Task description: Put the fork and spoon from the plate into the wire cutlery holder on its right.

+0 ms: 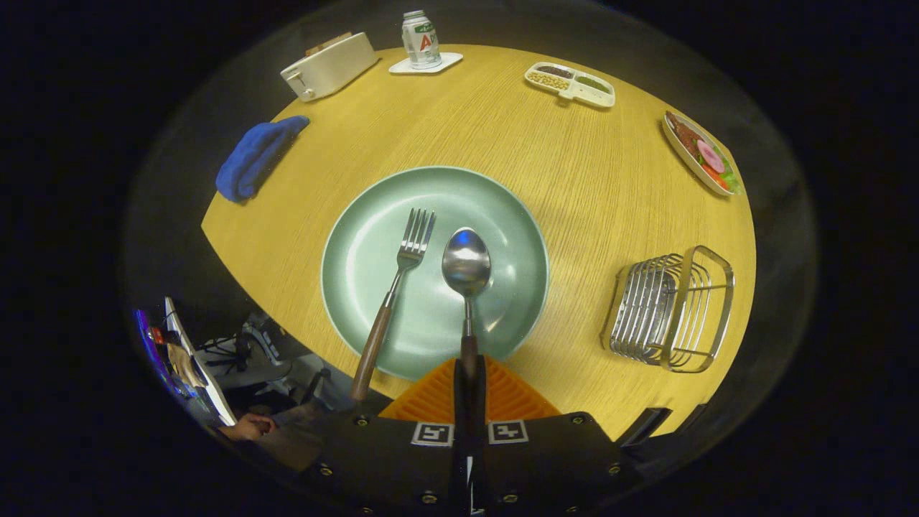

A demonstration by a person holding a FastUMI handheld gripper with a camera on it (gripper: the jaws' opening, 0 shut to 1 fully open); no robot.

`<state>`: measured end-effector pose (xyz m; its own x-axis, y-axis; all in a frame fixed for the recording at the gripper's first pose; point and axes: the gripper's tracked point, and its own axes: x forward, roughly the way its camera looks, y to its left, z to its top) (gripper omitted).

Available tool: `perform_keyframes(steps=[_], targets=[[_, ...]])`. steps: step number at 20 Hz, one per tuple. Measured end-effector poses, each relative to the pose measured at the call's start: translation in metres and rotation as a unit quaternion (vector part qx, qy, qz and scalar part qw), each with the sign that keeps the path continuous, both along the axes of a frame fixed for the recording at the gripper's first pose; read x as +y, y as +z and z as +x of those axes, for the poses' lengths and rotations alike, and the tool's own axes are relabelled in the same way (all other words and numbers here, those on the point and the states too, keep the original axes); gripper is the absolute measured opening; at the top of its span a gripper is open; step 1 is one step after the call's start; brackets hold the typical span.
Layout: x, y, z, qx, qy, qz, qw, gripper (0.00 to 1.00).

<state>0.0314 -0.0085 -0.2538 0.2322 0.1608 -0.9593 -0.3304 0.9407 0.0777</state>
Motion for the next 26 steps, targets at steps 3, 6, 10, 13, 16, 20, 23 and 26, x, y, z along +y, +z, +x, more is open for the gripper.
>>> perform_keyframes(steps=[3,6,10,13,16,20,23,26], targets=[[-0.022,0.023,-0.004,0.009,0.021,-0.019,1.0,0.04],[-0.045,0.046,-0.013,0.023,0.043,-0.034,0.998,0.03],[-0.082,0.07,-0.021,0.027,0.066,-0.064,0.995,0.03],[-0.107,0.085,-0.023,0.036,0.058,-0.069,0.995,0.03],[-0.136,0.095,-0.016,0.037,0.044,-0.084,0.995,0.03],[-0.159,0.093,-0.009,0.065,0.011,-0.074,0.995,0.03],[-0.172,0.079,-0.001,0.086,-0.005,-0.08,0.993,0.03],[-0.171,0.058,0.012,0.107,-0.009,-0.082,0.991,0.03]])
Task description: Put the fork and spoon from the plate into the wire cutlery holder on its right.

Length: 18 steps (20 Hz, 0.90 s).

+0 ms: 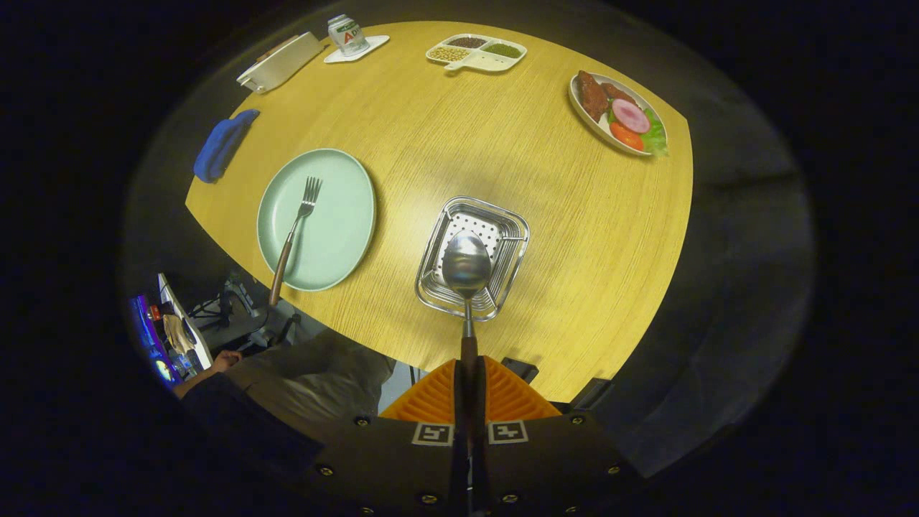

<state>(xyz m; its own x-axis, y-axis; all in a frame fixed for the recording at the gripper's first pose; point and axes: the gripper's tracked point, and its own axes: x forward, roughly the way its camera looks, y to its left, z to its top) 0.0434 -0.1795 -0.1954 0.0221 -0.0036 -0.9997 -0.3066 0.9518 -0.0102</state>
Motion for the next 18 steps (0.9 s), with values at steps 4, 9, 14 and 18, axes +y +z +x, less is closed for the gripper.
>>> perform_keyframes(steps=[4,9,14,18], targets=[[0.005,-0.02,0.012,0.027,-0.008,-0.002,1.0,0.03],[0.005,-0.027,0.025,0.039,-0.021,-0.005,0.999,0.06],[0.0,-0.005,0.037,0.01,-0.064,0.013,0.998,0.12],[0.004,0.033,0.036,-0.039,-0.095,0.04,0.994,0.27]])
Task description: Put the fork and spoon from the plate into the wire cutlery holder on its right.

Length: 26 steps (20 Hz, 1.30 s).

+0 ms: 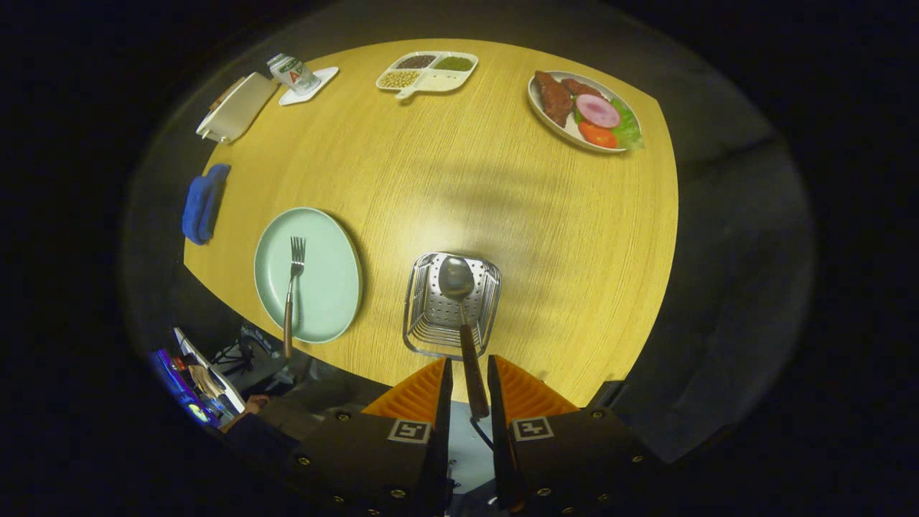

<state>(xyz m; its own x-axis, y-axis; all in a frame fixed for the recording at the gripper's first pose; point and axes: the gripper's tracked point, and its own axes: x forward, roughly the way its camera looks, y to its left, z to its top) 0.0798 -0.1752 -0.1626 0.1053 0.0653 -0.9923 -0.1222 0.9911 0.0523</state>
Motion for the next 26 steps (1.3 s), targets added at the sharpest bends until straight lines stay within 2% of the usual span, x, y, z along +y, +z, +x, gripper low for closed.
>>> perform_keyframes(steps=[3,6,12,17,26], targets=[[0.028,0.021,-0.015,-0.023,-0.022,0.044,0.999,0.28],[0.06,0.032,-0.033,-0.028,-0.023,0.074,0.997,0.27],[0.136,0.015,-0.075,-0.006,0.023,0.109,0.994,0.28],[0.179,-0.011,-0.106,0.023,0.064,0.109,0.992,0.28],[0.235,-0.04,-0.115,0.031,0.084,0.112,0.99,0.28]])
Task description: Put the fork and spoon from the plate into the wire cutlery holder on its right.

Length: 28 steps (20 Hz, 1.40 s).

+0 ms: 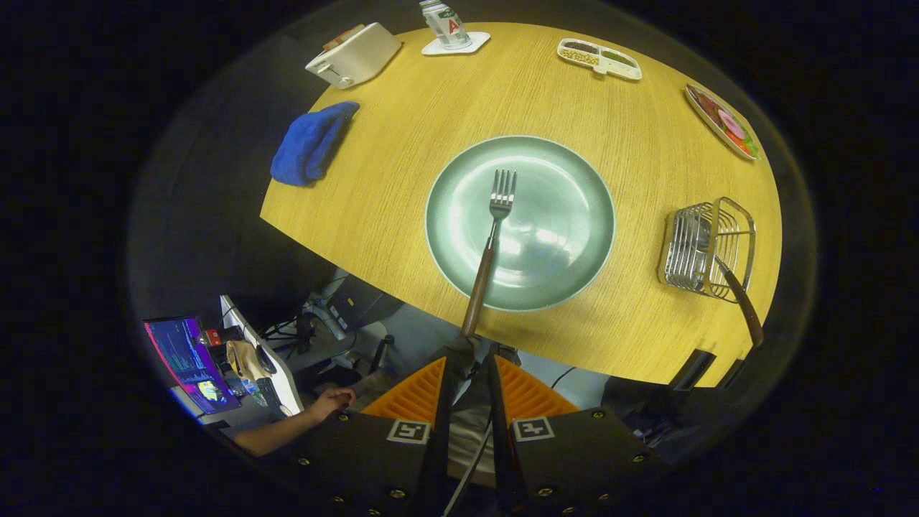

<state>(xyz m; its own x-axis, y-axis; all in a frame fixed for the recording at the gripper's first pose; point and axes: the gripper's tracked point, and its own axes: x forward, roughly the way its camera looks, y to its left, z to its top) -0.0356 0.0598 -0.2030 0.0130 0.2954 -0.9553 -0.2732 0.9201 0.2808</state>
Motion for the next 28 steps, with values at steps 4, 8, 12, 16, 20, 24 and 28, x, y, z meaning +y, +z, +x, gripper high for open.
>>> perform_keyframes(steps=[4,8,12,16,20,24,28], targets=[[0.014,-0.021,-0.001,0.008,-0.015,-0.003,1.0,0.28],[0.021,-0.043,-0.002,0.019,-0.034,-0.004,0.999,0.28],[0.021,-0.059,0.002,0.016,-0.048,-0.017,0.999,0.27],[0.024,-0.07,0.005,0.024,-0.066,-0.016,0.997,0.28],[0.026,-0.08,0.009,0.027,-0.069,-0.017,0.997,0.27],[0.032,-0.088,0.012,0.029,-0.082,-0.008,0.996,0.28],[0.027,-0.098,0.018,0.006,-0.1,-0.007,0.995,0.28]])
